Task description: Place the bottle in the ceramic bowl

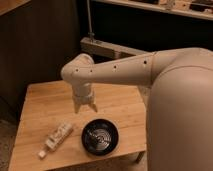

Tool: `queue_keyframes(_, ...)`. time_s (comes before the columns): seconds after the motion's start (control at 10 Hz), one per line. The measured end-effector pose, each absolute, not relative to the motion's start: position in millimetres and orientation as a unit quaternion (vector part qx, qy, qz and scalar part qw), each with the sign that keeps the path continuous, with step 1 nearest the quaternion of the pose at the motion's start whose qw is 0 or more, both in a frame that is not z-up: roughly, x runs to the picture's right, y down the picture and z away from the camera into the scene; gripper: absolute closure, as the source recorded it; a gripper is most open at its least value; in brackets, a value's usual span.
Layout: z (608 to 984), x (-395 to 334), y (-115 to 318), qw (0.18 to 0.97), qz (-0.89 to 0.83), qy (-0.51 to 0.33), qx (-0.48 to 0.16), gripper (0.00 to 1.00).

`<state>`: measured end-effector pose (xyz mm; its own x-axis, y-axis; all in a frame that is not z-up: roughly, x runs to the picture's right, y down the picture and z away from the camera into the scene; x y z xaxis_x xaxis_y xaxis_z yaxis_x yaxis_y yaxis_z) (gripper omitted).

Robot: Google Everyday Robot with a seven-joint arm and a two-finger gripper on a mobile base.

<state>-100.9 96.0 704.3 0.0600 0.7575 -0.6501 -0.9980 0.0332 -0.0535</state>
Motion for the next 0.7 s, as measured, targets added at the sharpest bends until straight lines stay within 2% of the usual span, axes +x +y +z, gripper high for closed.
queue_keyframes(0.3,704.7,-100.5,96.4,0.679,0.644,0.231,-0.264,0.35)
queue_keyframes(0.7,710.9,-109.1,75.8,0.631,0.682,0.19,-0.316,0.35)
